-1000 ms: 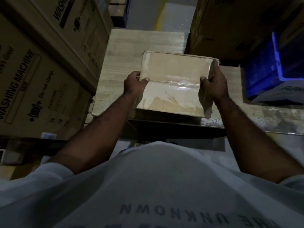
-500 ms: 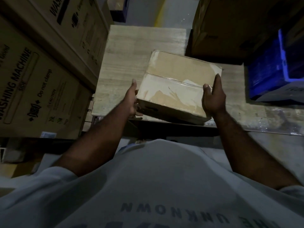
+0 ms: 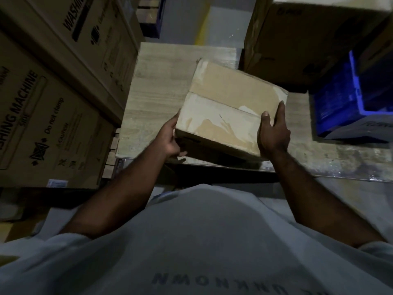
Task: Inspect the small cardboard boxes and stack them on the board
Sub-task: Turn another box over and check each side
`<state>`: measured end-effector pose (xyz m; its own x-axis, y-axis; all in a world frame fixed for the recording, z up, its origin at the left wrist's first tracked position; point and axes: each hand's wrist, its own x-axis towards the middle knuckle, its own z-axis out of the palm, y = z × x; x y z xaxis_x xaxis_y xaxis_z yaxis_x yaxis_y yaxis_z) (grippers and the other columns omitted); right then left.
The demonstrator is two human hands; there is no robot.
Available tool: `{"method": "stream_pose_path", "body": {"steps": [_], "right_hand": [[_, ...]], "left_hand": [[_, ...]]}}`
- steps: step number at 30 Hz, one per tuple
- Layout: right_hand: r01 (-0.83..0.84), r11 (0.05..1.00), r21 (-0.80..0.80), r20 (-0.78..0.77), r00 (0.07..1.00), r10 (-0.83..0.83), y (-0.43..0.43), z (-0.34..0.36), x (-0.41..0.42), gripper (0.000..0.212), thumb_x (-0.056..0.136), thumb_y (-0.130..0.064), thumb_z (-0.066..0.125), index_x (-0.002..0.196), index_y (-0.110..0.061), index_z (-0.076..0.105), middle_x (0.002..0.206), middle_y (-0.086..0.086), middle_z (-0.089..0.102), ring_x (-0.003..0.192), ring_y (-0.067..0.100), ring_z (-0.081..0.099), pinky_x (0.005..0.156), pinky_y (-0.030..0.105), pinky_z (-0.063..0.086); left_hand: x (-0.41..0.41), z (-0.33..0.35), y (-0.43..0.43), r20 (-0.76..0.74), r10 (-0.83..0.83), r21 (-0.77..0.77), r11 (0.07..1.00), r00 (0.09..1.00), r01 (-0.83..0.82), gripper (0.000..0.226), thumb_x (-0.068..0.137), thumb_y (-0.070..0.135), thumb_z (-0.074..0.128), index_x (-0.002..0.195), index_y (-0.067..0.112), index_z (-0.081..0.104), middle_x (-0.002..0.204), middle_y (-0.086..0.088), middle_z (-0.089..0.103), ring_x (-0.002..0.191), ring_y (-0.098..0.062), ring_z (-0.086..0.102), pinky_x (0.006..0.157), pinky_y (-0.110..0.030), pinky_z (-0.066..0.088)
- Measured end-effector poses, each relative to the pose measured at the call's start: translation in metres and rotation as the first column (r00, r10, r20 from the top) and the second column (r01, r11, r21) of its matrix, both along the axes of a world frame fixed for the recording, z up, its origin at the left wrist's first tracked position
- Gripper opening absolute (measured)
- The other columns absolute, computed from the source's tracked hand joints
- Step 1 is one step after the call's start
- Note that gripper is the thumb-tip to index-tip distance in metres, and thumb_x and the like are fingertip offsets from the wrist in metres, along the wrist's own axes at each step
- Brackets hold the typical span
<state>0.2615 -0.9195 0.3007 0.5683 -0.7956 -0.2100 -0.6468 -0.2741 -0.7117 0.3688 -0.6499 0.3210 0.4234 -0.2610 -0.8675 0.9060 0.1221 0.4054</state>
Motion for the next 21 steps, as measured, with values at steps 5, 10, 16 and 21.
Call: {"method": "stream_pose_path", "body": {"steps": [5, 10, 16, 21], "right_hand": [[-0.028, 0.983, 0.184, 0.232, 0.973, -0.016, 0.021, 0.003, 0.017, 0.073, 0.109, -0.043, 0.047, 0.166, -0.038, 0.001, 0.153, 0.017, 0.05, 0.126, 0.033, 0.056, 0.106, 0.037, 0.042], [-0.181, 0.491, 0.852, 0.399, 0.831, -0.386, 0.044, -0.023, 0.022, 0.065, 0.106, -0.043, 0.05, 0.164, -0.032, 0.023, 0.142, 0.012, 0.061, 0.119, 0.03, 0.067, 0.099, 0.055, 0.056], [-0.036, 0.079, 0.996, 0.073, 0.839, -0.539, 0.069, -0.041, 0.009, 0.086, 0.094, -0.073, 0.039, 0.161, -0.02, 0.033, 0.16, 0.028, 0.035, 0.143, 0.047, 0.042, 0.119, 0.062, 0.033], [0.086, 0.182, 0.98, 0.048, 0.778, -0.626, 0.06, -0.031, -0.009, 0.074, 0.101, -0.072, 0.032, 0.158, -0.024, 0.039, 0.164, 0.021, 0.034, 0.148, 0.043, 0.038, 0.123, 0.057, 0.027]], "left_hand": [[0.027, 0.028, 0.003, 0.279, 0.181, -0.199, 0.972, 0.943, -0.128, 0.107, 0.063, 0.037, 0.095, 0.154, 0.021, 0.041, 0.132, -0.009, 0.066, 0.111, -0.031, 0.07, 0.084, -0.055, 0.057], [0.051, 0.069, -0.006, 0.652, 0.078, -0.082, 0.996, 0.754, -0.032, 0.118, 0.077, 0.015, 0.087, 0.163, 0.033, 0.008, 0.17, 0.007, 0.009, 0.145, -0.018, 0.035, 0.107, -0.055, 0.048], [0.054, 0.078, -0.032, 0.766, -0.119, 0.064, 0.992, 0.632, 0.109, 0.123, 0.076, 0.0, 0.086, 0.164, 0.018, 0.002, 0.167, -0.001, 0.019, 0.142, -0.011, 0.036, 0.114, -0.036, 0.043], [0.049, 0.068, -0.048, 0.79, -0.3, 0.175, 0.946, 0.535, 0.272, 0.121, 0.071, 0.003, 0.089, 0.163, 0.019, 0.012, 0.164, -0.002, 0.031, 0.141, -0.017, 0.045, 0.112, -0.037, 0.046]]}}
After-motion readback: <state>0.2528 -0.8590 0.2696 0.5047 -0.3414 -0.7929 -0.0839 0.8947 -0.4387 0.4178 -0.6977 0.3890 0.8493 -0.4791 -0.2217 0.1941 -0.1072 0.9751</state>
